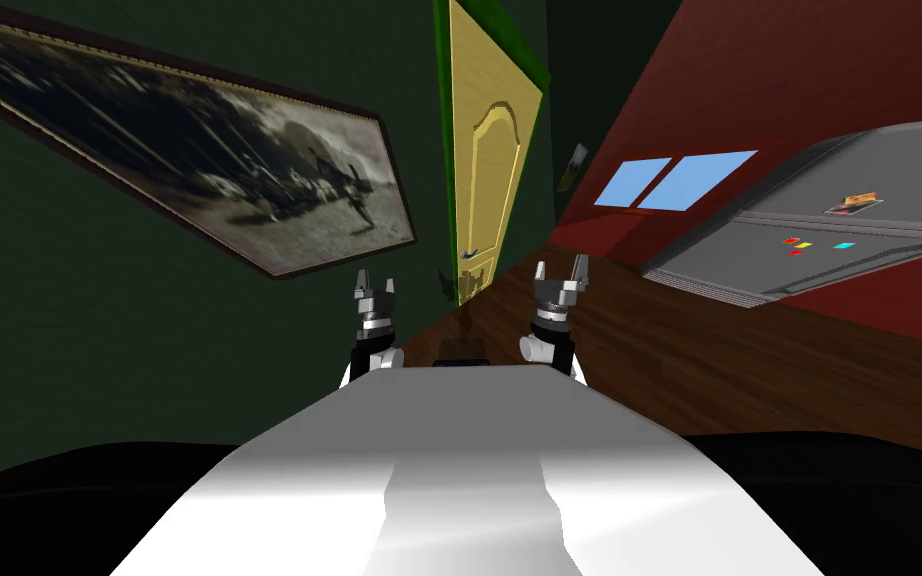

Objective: Pull the door open

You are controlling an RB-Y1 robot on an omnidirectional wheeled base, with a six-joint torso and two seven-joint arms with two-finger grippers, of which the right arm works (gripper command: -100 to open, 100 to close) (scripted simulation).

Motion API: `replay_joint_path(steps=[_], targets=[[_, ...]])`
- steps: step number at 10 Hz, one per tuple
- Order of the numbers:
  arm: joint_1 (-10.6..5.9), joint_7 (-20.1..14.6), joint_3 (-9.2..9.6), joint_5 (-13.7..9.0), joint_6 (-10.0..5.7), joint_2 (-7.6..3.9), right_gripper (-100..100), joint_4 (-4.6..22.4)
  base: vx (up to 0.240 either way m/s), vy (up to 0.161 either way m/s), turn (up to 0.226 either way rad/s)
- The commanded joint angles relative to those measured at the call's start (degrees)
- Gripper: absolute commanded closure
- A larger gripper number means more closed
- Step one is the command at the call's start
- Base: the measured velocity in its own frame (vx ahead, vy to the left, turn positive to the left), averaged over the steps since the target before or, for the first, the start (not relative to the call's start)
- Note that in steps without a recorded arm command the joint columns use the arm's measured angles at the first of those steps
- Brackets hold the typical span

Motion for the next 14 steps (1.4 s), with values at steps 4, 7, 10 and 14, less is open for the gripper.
replay_joint_path(steps=[4,7,10,14], targets=[[-1.85,-0.82,0.78,0.07,-1.06,-2.15,-100,6.55,0.091,-0.025,0.091],[-3.25,-1.33,1.42,0.16,-1.55,-3.55,-100,11.01,0.097,-0.039,0.1],[-4.77,-1.87,2.1,0.27,-2.08,-5.04,-100,15.84,0.094,-0.039,0.116],[-6.89,-2.64,3.06,0.42,-2.83,-7.08,-100,22.53,0.083,-0.046,0.111]])
